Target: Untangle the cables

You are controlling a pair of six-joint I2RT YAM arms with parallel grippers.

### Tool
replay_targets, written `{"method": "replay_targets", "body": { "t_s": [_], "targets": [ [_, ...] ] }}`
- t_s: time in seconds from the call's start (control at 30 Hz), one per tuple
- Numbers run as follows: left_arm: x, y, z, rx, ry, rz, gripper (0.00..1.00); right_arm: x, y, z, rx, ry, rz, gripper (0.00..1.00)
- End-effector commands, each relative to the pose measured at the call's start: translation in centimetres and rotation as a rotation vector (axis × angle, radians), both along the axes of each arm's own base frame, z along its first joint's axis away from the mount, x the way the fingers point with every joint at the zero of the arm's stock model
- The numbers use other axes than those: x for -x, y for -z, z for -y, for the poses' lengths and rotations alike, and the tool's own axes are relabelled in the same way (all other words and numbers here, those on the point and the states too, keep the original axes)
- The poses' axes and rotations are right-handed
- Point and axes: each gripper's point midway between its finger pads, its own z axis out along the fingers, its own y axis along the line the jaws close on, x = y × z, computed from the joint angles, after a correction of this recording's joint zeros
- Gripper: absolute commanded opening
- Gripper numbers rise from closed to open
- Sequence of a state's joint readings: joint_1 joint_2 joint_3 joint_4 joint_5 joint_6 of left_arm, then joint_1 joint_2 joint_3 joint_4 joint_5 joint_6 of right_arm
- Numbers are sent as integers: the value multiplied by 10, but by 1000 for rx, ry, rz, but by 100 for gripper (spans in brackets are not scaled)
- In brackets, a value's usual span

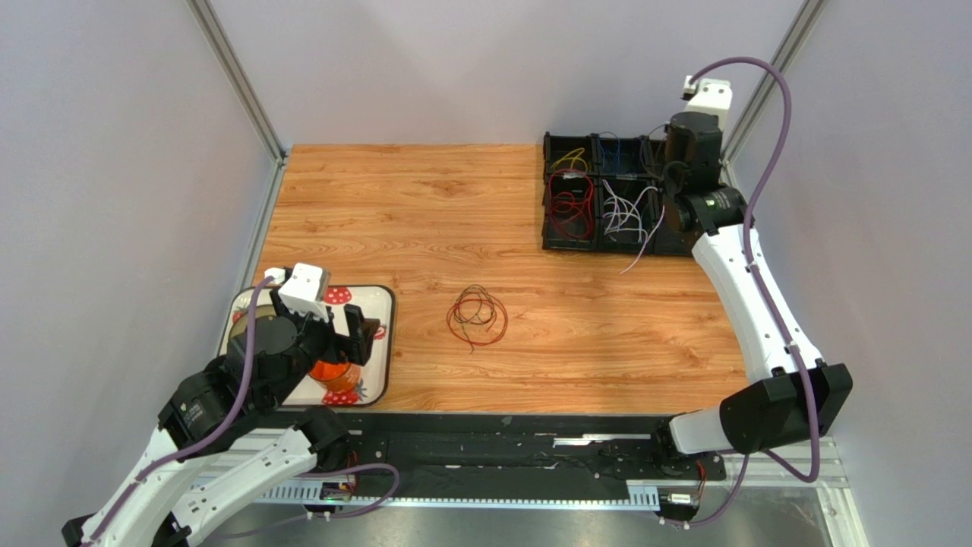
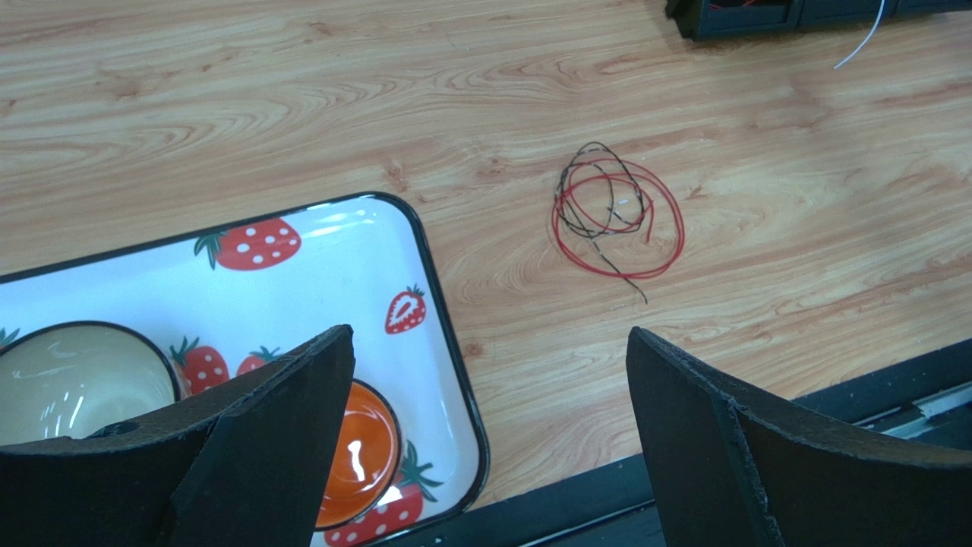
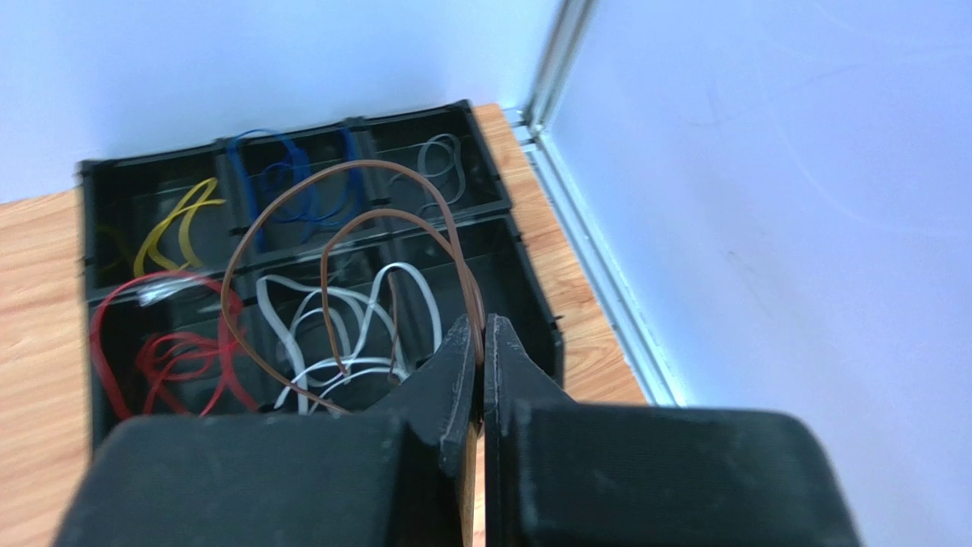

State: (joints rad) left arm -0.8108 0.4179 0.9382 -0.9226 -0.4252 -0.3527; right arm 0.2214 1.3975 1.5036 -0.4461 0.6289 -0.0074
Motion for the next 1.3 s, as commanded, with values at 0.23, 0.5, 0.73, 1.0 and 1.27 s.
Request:
{"method": "replay_targets", "body": {
  "t_s": [0.23,0.5,0.73,1.0,1.27],
  "targets": [
    [-6,-2,4,-3,0,17,96,-42,30,49,-34,-41,4,0],
    [-9,2,7,-24,-1,-3,96,-64,69,84,-133,5,-31,0],
    [-10,4,7,-29,-3,-9,96,-76,98,99,-130,63,-75,0],
    [-12,6,8,-40,-10,-18,96,-84,134,117,-109,147,-129,0],
    [-14,9,8,-51,-16,-30,96,-80,158,139,-48,271,-194,0]
  ]
}}
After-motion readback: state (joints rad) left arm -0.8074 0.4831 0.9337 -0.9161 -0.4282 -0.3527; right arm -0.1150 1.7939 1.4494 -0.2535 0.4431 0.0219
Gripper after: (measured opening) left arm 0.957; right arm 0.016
